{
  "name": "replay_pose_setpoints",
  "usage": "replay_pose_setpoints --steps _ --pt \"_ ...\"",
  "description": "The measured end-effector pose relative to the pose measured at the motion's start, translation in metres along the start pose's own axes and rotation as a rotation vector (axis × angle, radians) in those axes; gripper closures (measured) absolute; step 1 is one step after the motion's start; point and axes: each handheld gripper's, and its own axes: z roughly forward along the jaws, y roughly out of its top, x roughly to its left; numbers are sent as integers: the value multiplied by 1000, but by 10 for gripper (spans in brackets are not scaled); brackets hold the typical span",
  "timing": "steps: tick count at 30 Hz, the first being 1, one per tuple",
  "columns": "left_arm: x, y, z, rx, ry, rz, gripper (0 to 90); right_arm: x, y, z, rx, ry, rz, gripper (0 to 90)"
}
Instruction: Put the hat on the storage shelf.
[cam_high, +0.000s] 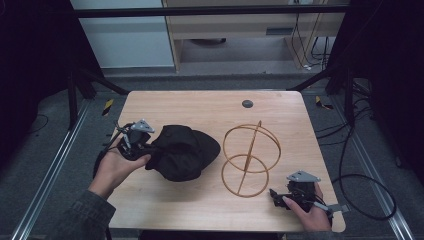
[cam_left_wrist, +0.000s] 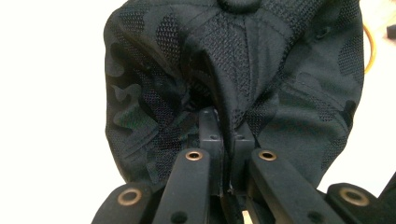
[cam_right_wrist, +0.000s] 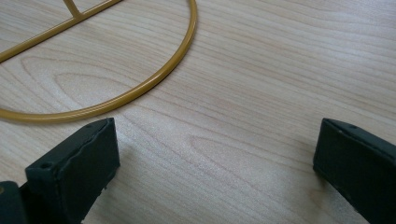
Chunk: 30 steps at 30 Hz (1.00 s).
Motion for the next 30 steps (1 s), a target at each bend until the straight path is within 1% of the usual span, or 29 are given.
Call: replay_pose_setpoints --steps 7,10,13,14,17,22,23,24,27,28,29,30 --pt "0 7 -34 -57 39 11 876 0 0 0 -1 0 -2 5" --pt "0 10 -46 -76 48 18 876 0 0 0 0 0 0 5" --pt "-4 15 -61 -121 59 29 876 0 0 0 1 0 2 5" --pt "-4 15 -61 -121 59 29 876 0 0 0 1 0 2 5" --pt "-8 23 -73 -145 77 54 876 0 0 0 0 -3 2 4" --pt "-13 41 -94 -188 95 72 876 0 0 0 -2 -3 3 4" --pt "-13 41 -94 -188 95 72 876 0 0 0 -2 -3 2 4" --pt "-15 48 -102 -214 113 88 876 0 0 0 -2 -3 2 4" --pt "-15 58 -112 -245 117 89 876 0 0 0 -2 -5 -1 4" --pt "-16 62 -114 -251 118 91 876 0 0 0 -1 -5 -1 4" --pt "-17 65 -116 -247 115 89 875 0 0 0 0 -5 0 4" --pt "-19 68 -117 -256 116 89 875 0 0 0 0 -5 -1 4"
